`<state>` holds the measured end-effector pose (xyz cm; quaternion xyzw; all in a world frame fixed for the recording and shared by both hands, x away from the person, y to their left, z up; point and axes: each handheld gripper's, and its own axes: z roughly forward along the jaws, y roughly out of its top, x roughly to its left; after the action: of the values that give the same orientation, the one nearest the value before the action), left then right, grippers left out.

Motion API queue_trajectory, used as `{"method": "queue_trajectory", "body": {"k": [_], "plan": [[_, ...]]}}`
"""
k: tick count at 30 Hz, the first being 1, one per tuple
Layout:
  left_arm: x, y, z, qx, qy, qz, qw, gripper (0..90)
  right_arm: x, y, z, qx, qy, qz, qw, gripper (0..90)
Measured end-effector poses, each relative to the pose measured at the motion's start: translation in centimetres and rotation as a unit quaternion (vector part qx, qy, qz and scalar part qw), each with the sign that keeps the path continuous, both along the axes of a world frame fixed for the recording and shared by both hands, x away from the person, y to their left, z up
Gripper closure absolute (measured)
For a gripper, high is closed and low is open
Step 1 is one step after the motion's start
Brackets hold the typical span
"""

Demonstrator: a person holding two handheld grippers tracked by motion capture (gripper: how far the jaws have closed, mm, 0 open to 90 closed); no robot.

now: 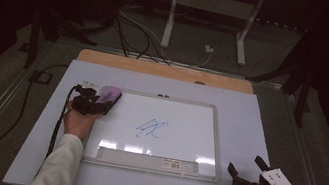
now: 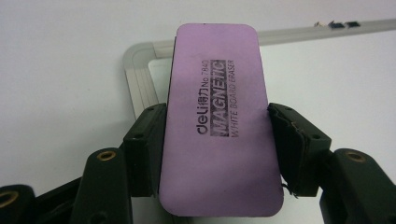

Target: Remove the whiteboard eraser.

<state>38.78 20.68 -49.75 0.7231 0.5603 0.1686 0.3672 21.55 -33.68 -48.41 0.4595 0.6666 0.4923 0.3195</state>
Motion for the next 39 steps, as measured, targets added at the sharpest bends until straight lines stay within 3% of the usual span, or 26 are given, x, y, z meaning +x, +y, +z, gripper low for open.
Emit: {"method": "queue_trajectory", "body": {"k": [6,18,39], "plan": [[-0.4,0.1,0.6,0.0,-0.016,-0.002,0.9999,41.6,0.0,0.0,0.0,-0.001,-0.001,0.0,1.0,0.9],[-1.6,-0.6,1.7,0.011,-0.046,-0.039,0.9981,41.6,0.0,0.1,0.0,-0.003,0.0,0.001,1.0,0.9],[-3.4,-2.8,2.3,0.031,-0.059,-0.103,0.9924,41.6,0.0,0.1,0.0,-0.003,0.0,0.004,1.0,0.9]]}}
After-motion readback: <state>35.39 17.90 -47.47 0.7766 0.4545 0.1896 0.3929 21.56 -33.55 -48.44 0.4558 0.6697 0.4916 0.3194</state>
